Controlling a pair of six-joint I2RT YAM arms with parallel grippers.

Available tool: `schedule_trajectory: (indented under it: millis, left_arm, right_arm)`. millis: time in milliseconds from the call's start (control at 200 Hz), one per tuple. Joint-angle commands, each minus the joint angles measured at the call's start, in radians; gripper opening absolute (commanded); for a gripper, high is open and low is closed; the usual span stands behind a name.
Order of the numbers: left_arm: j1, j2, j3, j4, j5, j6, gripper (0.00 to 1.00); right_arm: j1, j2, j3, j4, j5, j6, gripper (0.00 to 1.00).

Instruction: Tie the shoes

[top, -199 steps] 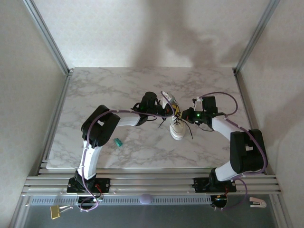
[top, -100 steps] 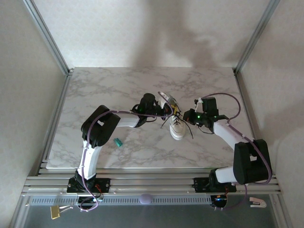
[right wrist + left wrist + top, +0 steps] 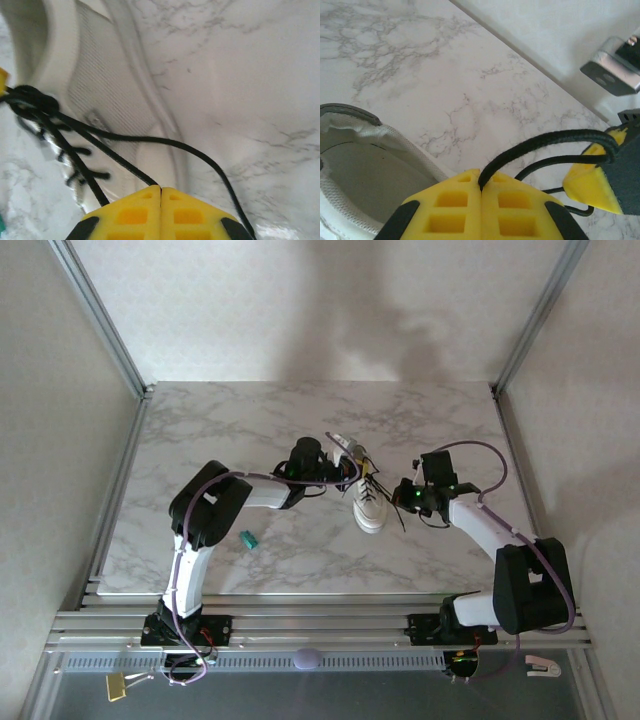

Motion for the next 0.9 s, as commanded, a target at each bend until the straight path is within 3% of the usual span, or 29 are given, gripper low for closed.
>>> schedule_trajectory:
  millis: [0,225,405,475,616,681,766,896]
  left_arm:
    - [0.02,0.0,-0.012,0.07,-0.025,-0.021,0.0]
    - [0.02,0.005,-0.012,0.07,0.004,-0.018,0.0]
    - [0.019,0.004,-0.015,0.074,0.006,-0.018,0.0]
    - [0.022,0.003,-0.016,0.077,0.005,-0.018,0.0]
    - [0.021,0.003,-0.017,0.082,0.012,-0.018,0.0]
    - [0.022,0.005,-0.018,0.084,0.013,-0.019,0.0]
    - [0.023,0.006,-0.017,0.088,0.016,-0.024,0.0]
    - [0.023,0.008,-0.016,0.089,0.017,-0.024,0.0]
  right_arm:
    - [0.005,-0.006,0.014,-0.073,0.046,0.012,0.0]
    - [0.029,-0.03,-0.008,0.079,-0.189,-0.056,0.0]
    - [0.114,0.022,0.033,0.067,-0.221,-0.109,0.0]
    - [0.137,0.025,0.042,0.052,-0.186,-0.122,0.02]
    - [0.137,-0.029,0.033,0.023,-0.004,-0.1,0.27]
    - [0.129,-0.046,0.033,0.02,0.076,-0.071,0.32]
    - [0.113,-0.034,0.042,0.015,0.138,-0.037,0.3]
    - [0.095,0.018,0.075,0.027,0.118,-0.039,0.2]
